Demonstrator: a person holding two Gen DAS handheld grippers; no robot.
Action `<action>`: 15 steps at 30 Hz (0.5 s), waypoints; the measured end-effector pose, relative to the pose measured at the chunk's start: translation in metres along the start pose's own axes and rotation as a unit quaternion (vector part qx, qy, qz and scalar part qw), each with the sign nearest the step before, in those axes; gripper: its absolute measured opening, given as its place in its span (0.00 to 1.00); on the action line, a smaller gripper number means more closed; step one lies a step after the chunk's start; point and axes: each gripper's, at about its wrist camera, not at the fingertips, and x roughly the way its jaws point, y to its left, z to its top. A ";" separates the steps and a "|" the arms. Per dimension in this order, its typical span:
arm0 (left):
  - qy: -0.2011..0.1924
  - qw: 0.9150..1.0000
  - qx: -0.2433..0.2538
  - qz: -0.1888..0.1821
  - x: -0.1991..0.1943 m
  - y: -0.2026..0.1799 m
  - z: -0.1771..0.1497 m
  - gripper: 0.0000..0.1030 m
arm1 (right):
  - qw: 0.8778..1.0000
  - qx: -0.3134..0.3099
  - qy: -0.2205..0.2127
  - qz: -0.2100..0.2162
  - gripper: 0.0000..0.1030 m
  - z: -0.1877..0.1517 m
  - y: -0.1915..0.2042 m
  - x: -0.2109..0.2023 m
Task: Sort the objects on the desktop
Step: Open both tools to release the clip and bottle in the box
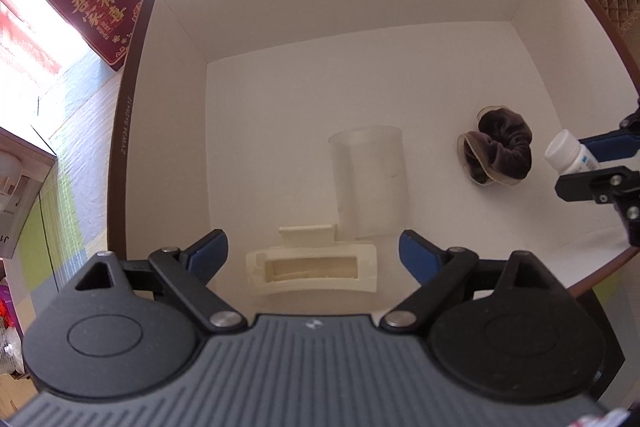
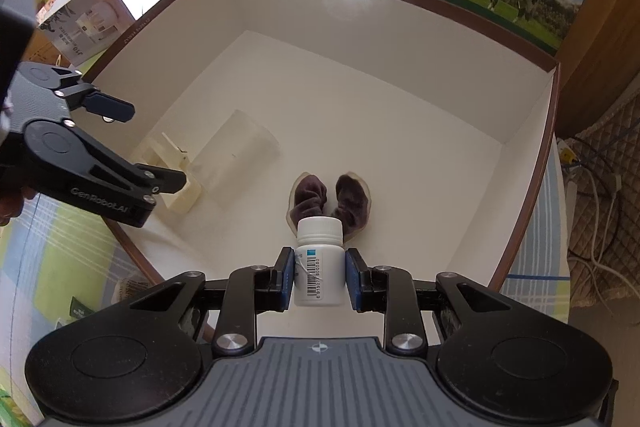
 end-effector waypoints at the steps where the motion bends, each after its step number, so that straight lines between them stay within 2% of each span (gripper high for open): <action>1: -0.001 1.000 0.000 -0.001 -0.001 0.000 0.000 0.88 | 1.000 -0.001 0.000 -0.003 0.23 0.000 0.000 0.000; 5: -0.005 1.000 0.001 0.000 -0.003 -0.001 -0.002 0.89 | 1.000 -0.007 -0.002 -0.008 0.25 0.000 0.002 0.000; 9: -0.012 1.000 0.001 0.002 -0.009 -0.003 -0.005 0.90 | 1.000 -0.019 -0.011 -0.011 0.49 0.000 0.006 -0.006; 10: -0.013 1.000 0.001 0.002 -0.011 -0.003 -0.005 0.90 | 1.000 -0.020 -0.014 -0.011 0.52 0.000 0.007 -0.008; 12: -0.017 1.000 0.000 0.002 -0.014 -0.004 -0.007 0.91 | 0.999 -0.026 -0.022 -0.017 0.67 -0.001 0.011 -0.013; 15: -0.025 1.000 0.001 0.002 -0.021 -0.006 -0.008 0.91 | 0.999 -0.035 -0.033 -0.019 0.77 -0.002 0.016 -0.022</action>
